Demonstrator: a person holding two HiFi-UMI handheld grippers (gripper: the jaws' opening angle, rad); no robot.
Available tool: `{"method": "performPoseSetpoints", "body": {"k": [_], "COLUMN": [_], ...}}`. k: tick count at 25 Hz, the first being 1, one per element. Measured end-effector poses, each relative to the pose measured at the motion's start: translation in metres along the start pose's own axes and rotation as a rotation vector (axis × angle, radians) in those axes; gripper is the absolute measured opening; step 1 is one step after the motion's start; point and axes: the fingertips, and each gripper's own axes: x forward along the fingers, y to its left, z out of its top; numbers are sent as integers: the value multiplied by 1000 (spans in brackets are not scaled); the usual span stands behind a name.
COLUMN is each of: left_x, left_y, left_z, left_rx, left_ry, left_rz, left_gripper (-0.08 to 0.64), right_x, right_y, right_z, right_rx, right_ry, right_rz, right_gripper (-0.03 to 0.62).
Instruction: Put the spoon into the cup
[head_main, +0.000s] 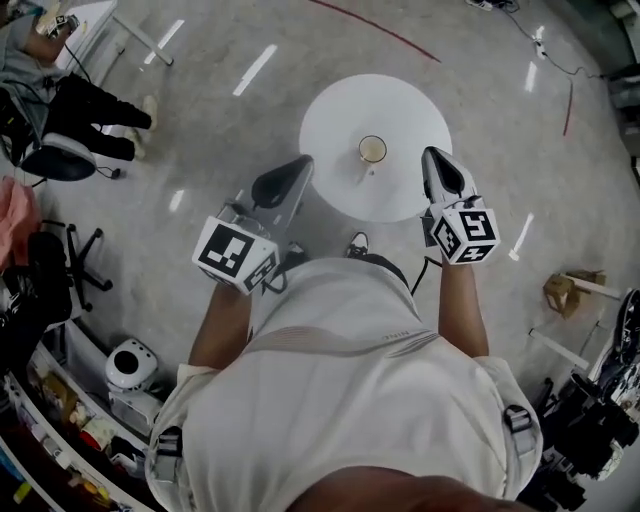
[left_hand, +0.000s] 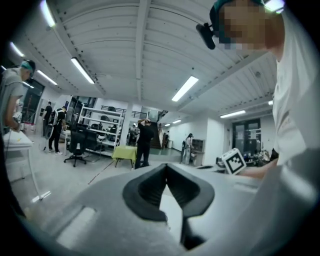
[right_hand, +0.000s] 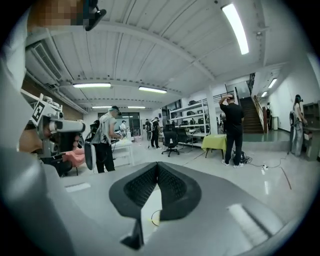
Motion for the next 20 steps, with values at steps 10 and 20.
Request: {"method": "performPoseSetpoints", "body": {"k": [10, 20], "left_x": [14, 17], "left_y": [-33, -39], "left_z": [50, 53], "left_rx": [40, 35], "left_ry": [-83, -98], "left_rz": [-147, -166], "left_gripper": [2, 2], "right_x": [-79, -87], "right_y": [17, 25], "right_z": [99, 113], "right_rx": [-125, -159], "right_ry": [-211, -245], "right_rz": [-28, -26], "right_gripper": [3, 3]}}
